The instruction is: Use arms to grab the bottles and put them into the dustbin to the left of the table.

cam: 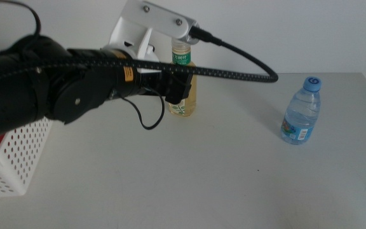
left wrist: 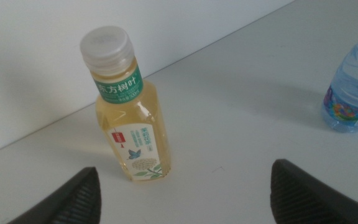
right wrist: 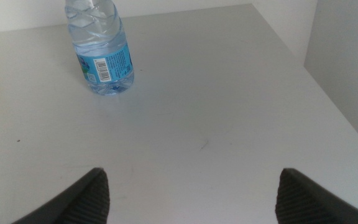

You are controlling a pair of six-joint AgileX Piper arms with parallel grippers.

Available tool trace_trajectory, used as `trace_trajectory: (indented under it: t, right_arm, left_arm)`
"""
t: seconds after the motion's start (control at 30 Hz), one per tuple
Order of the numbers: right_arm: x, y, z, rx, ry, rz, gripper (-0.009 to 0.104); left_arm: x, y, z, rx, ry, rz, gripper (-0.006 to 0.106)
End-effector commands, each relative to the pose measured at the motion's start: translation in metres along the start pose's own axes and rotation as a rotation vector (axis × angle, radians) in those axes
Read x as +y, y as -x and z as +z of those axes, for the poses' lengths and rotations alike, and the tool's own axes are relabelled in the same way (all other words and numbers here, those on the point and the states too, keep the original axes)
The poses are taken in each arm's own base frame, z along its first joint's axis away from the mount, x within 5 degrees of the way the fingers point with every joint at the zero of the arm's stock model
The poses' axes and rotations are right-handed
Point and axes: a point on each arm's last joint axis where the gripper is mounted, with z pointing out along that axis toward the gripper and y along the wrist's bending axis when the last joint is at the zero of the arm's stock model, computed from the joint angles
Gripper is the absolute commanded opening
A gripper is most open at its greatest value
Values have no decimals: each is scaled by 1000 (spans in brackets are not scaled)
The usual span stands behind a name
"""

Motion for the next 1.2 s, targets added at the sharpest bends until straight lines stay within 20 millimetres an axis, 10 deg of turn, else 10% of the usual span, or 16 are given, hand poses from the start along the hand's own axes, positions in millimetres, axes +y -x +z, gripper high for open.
trace_trajectory:
  t: [0.0,0.47,1.17]
  right_arm:
    - [1,8,-2,-93,10,-25,71]
    - [1,8,-2,-93,10,-25,71]
    - [1,8,-2,-93,10,-25,71]
  left_arm:
    - [1,12,-10,-198,-36,-49,93]
    - [25,-35,35,-255,-25,-142,93]
    - [61,-31,133,-320,-28,-163,93]
